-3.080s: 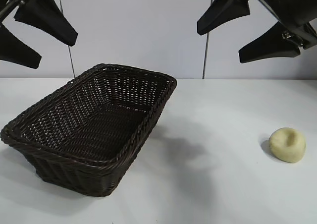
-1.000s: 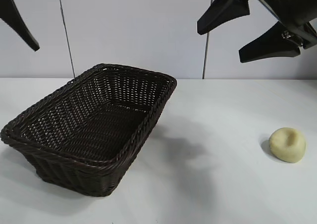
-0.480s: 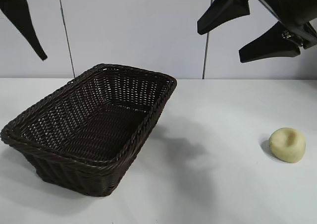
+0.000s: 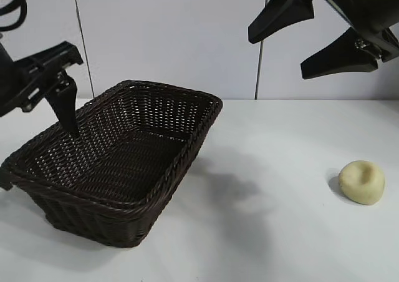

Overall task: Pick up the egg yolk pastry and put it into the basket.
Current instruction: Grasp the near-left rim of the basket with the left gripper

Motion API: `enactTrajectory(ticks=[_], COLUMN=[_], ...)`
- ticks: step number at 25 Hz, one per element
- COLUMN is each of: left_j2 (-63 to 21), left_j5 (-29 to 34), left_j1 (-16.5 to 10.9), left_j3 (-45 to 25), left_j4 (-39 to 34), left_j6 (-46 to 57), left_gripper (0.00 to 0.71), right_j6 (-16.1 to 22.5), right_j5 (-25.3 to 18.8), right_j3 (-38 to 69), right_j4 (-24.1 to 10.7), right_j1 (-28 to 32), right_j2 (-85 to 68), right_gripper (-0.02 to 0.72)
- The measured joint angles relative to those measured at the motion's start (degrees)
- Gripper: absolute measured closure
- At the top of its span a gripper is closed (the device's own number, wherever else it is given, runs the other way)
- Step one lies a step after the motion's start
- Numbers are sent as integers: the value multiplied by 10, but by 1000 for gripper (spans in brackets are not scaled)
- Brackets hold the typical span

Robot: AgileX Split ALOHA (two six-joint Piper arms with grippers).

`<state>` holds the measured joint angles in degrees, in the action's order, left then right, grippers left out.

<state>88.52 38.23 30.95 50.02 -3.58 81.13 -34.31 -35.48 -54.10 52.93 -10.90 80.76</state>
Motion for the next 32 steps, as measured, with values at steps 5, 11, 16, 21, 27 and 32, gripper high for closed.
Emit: enactTrajectory(ticks=[5, 11, 16, 21, 27, 32], left_j2=[20, 74, 87, 87, 87, 86], left_j5=[-32, -100, -100, -101, -111, -108], left_j1=[0, 0, 0, 0, -1, -5], left_j3=[-26, -33, -33, -33, -33, -33], left_j4=[-13, -2, 2, 2, 5, 8], left_j6=[34, 39, 54, 55, 64, 64], left_gripper=[139, 139, 149, 352, 606, 606], right_j6=[0, 0, 0, 0, 0, 0], right_j5=[-1, -1, -1, -1, -2, -6], right_j3=[0, 0, 0, 0, 0, 0], right_j4=[0, 0, 0, 0, 0, 0], right_j1=[0, 0, 0, 0, 0, 0], right_j2=[0, 0, 0, 0, 0, 0], right_gripper=[50, 50, 50, 50, 50, 50])
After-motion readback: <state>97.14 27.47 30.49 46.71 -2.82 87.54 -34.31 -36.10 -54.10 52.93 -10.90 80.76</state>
